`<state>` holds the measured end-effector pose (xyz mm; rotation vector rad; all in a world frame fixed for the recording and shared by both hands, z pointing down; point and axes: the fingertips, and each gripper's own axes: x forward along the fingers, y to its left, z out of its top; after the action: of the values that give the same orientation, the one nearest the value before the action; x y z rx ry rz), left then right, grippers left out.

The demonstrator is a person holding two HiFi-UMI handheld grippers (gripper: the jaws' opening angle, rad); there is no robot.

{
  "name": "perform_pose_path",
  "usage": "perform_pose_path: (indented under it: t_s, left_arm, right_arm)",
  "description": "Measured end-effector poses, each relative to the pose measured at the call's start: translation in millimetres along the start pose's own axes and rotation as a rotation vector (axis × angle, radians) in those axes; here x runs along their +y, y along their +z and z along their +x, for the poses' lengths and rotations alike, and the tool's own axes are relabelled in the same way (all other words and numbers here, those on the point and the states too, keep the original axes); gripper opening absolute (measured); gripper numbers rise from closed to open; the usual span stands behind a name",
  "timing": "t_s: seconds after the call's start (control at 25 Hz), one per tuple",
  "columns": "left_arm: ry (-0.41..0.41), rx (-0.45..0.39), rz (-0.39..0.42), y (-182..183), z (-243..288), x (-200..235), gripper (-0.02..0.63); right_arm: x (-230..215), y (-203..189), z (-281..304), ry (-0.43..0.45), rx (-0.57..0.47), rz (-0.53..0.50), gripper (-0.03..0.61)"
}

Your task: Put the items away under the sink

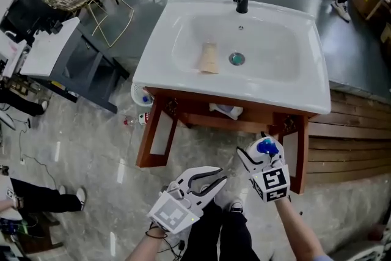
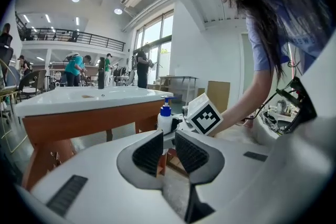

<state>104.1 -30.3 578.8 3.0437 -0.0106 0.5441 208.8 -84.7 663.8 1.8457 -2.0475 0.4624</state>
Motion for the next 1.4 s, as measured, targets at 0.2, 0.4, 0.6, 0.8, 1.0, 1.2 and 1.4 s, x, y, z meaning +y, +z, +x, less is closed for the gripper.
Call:
perform_pose_path:
  t_s: [0.2,0.4,0.6,0.8,1.0,1.2,1.4]
  left_arm:
    - [-0.014,-0.031,-0.031,-44.1,29.2,19.9,0.066]
    - [-0.038,-0.032,-0.007,-74.0,58.1,30.9,0.066]
    - [-0.038,-0.052,-0.005,-85.3,78.2,43.3,0.066]
    - [-0.052,-0.042,0.032,-103.4,94.8,47.2,0.066]
    - [-0.057,-0.042,0.051,-118.0,107.1,49.3,0.066]
    - [-0.054,-0.045,0.050,-134.9,110.2,50.9,0.066]
    - [-0.044,-0.038,0.054,-152.7,112.0,57.6,0.066]
  right_arm:
    - [-25.9,-38.8,41.0,-0.065,0.000,0.031,0.368]
    - [-43.8,-71.6,69.6,-0.119,0.009,0.081,0.368]
    - [-57.4,-90.3,90.6,-0.149,0.020,0.090,0.368]
    - [-71.3,-104.0,110.0,-0.168,0.026,0.082,0.368]
    - [-84.2,-118.7,129.3,-0.183,0.037,0.071,0.368]
    - [-103.0,-128.3,145.6,-0.217,0.029,0.091,0.368]
    - [-129.1,-129.7,163.7,-0.259,0.013,0.108,0.368]
